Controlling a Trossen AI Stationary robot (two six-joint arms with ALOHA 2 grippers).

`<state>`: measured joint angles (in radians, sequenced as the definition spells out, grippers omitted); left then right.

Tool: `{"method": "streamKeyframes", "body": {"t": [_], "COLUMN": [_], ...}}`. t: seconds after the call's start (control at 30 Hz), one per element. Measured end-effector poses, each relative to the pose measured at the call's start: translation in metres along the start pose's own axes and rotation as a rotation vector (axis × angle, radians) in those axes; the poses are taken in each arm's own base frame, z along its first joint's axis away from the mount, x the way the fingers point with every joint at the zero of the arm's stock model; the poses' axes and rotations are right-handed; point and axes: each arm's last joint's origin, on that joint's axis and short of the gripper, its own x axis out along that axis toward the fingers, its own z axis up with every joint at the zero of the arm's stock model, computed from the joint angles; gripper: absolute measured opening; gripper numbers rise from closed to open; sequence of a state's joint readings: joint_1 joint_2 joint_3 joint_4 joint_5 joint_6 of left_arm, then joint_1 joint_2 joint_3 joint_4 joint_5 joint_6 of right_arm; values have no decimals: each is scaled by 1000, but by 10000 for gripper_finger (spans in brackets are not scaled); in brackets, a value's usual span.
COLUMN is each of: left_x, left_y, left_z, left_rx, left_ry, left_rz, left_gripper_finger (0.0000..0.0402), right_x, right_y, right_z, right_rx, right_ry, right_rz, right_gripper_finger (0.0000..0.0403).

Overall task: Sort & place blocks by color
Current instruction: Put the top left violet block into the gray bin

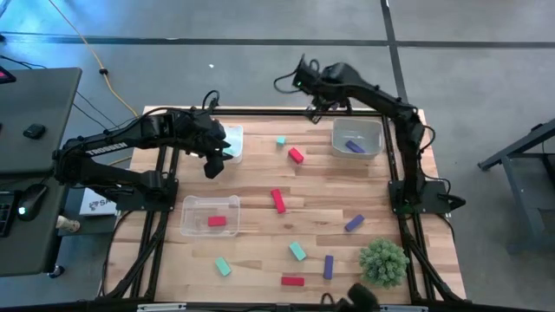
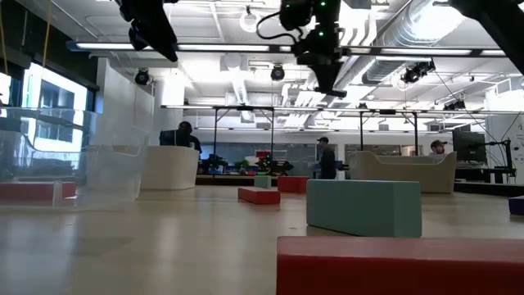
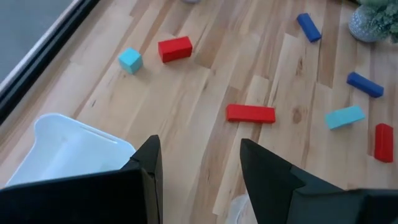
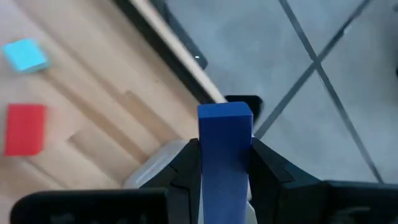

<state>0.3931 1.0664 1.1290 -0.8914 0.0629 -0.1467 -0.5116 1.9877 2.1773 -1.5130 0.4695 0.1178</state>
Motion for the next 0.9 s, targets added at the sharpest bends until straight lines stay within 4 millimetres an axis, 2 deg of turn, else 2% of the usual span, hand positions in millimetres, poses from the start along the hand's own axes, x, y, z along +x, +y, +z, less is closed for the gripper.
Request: {"method": "streamKeyframes", "body": {"t": [0.17,0.43,0.6,0.73,0.9], "left_x": [0,0,0,0,0], "left_y": [-1,-1,-1,0,2], "left_z": [4,5,5,5,5], "left_rx": [-3,-7,-5,-6,-9], "left_ry": [-37,-51,-52,-56,-59], "left_rz": [-6,-8,-1,26,47], "left_gripper_finger": [129,129,129,129,129], "right_x": [-2,6,15,34,46], "right_y": [-25,-44,-41,-32,-29], "right_z": [-4,-9,-14,-31,-52], "right_rx": [79,128,135,100,146], "right_ry": [0,68,111,185,132], "right_rz": [-13,-27,-9,-34,52], "right_gripper_finger": [74,74,74,74,74]}}
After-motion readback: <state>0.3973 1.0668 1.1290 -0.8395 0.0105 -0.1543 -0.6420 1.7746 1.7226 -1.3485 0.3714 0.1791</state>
